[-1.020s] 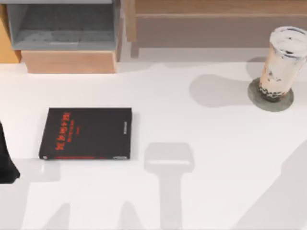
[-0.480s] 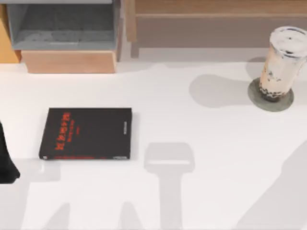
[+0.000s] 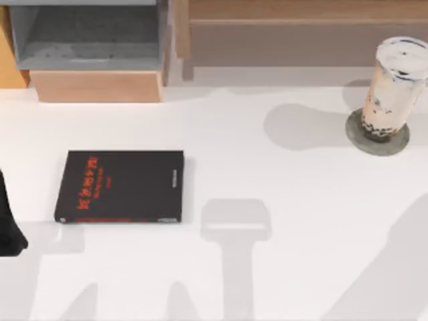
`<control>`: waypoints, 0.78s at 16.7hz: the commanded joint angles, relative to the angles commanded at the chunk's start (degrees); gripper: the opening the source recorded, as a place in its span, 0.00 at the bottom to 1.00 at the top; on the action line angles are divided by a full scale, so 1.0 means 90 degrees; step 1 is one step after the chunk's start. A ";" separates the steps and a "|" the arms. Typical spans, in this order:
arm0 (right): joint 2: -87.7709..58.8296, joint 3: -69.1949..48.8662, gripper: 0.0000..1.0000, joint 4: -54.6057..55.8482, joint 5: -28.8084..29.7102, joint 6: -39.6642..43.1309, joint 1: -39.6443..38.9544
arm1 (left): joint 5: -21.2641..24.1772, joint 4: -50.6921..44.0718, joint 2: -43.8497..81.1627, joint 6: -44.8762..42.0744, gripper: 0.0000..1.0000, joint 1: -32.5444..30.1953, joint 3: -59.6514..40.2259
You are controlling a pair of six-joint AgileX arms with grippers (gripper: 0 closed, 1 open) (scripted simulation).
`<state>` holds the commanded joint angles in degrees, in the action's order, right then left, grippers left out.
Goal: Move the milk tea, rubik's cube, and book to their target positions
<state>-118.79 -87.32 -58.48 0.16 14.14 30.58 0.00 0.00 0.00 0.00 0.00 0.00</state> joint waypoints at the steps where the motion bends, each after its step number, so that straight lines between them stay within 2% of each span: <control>1: 0.0022 -0.0048 0.00 -0.0067 -0.0001 0.0000 0.0001 | 0.0000 0.0000 0.0000 0.0000 1.00 0.0000 0.0000; 7: 0.0155 -0.0305 0.00 -0.0449 -0.0002 0.0002 0.0001 | 0.0000 0.0000 0.0000 0.0000 1.00 0.0000 0.0000; 13: 0.0338 -0.0243 0.00 -0.0230 0.0054 -0.0154 -0.0019 | 0.0000 0.0000 0.0000 0.0000 1.00 0.0000 0.0000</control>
<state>-115.75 -89.51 -60.55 0.65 12.75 30.40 0.00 0.00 0.00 0.00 0.00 0.00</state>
